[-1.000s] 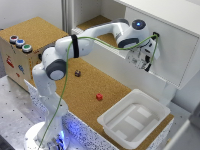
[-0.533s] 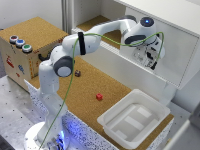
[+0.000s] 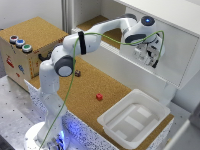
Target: Push the door to the left side
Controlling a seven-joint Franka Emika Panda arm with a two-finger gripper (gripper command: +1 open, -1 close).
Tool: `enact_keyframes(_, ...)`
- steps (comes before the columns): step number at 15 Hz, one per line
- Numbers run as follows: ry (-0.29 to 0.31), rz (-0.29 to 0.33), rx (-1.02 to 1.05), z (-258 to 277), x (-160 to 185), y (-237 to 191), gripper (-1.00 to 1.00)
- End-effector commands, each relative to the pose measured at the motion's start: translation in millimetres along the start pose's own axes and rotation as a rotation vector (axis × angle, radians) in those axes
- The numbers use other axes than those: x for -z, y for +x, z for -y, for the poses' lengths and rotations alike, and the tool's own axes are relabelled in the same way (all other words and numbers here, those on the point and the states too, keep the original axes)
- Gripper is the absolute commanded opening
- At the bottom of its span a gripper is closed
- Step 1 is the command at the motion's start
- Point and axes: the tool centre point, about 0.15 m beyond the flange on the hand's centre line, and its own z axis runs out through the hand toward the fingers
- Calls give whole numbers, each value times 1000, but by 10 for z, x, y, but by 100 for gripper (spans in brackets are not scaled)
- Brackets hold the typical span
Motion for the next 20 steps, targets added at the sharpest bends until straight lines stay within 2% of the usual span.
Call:
enact_keyframes(1,-17,54,-3,-101,72,154,100)
enact_keyframes(2,-21,48,-7,-110,74,150,-100)
enact_keyframes(7,-35,39,10,-48,46,142,-100)
enact_keyframes(11,-91,47,18,-20,12,107,-100)
enact_keyframes(15,-185,36,16,65,-4,62,-100)
enact_keyframes(20,-210,29,-7,307,-190,-33,-100)
